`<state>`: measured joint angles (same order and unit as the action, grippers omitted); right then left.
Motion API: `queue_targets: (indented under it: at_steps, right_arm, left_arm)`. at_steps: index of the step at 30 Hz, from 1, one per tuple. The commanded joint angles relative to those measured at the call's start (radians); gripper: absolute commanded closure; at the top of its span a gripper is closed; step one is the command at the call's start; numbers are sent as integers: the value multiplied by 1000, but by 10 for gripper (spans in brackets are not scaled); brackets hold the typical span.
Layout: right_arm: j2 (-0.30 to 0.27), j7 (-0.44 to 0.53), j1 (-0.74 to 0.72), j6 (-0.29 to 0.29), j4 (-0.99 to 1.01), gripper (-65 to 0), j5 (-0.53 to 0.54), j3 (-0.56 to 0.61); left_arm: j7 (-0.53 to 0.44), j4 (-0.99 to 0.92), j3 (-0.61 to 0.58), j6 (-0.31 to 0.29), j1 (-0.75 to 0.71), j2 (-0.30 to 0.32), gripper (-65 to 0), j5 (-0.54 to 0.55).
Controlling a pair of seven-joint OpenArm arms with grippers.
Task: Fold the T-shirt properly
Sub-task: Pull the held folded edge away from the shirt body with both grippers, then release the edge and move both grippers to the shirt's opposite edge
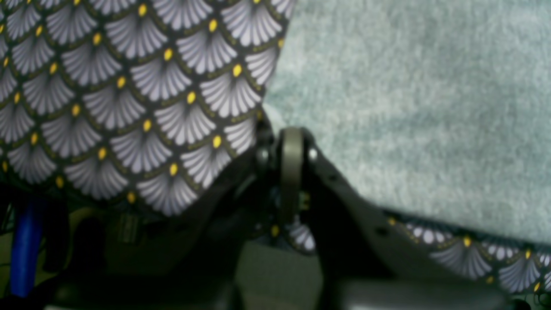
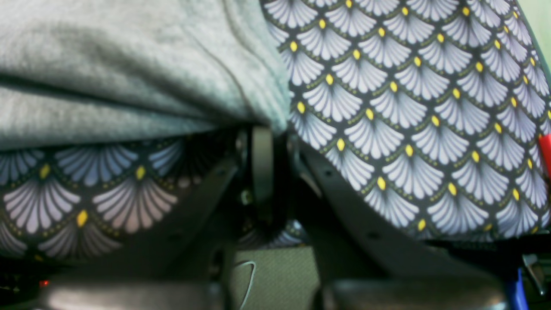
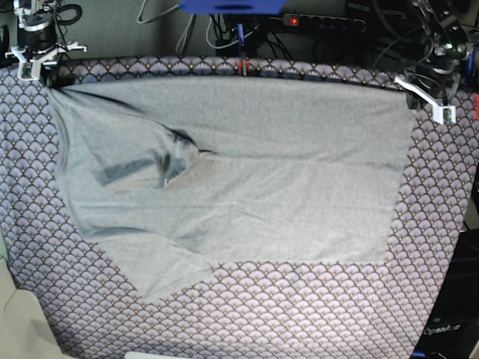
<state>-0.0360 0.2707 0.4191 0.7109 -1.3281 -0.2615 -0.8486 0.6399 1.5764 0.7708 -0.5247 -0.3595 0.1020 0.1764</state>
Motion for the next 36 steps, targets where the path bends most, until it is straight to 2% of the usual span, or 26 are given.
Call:
queue_targets:
  at_steps: [1, 6, 9, 13, 17, 20, 25, 31, 36]
  right_arm:
    - [-14, -8, 11, -13, -8, -71, -2, -11]
    - [-14, -1, 4, -13, -8, -200, -2, -80]
    - [-23, 0, -9, -13, -8, -226, 6, -122]
    - [-34, 0, -49, -13, -8, -233, 3, -206]
    - [-51, 0, -104, -13, -6, -232, 6, -274]
    - [-63, 0, -151, -13, -11, -232, 0, -275]
    - [-97, -9, -230, -13, -11, -233, -5, -200]
    - [-100, -11, -394, -13, -4, -233, -163, -99]
    - [-83, -11, -530, -13, 32, -233, -255, -61]
  left_arm:
    - [-15, 15, 9, 7, 0, 15, -27, -1]
    - [-24, 26, 9, 5, -17, 12, -246, 8]
    - [-25, 26, 11, -1, -17, 12, -314, 10]
    - [-25, 26, 29, -91, -8, 11, -323, 10]
    - [-24, 29, 103, -139, 17, -29, -324, 1]
    - [-22, 26, 167, -173, 47, -31, -324, 1]
    - [-13, 26, 200, -173, 93, -23, -324, -1]
    - [-13, 26, 192, -173, 165, -23, -325, -7]
    - [-13, 28, 144, -173, 254, -26, -325, -123]
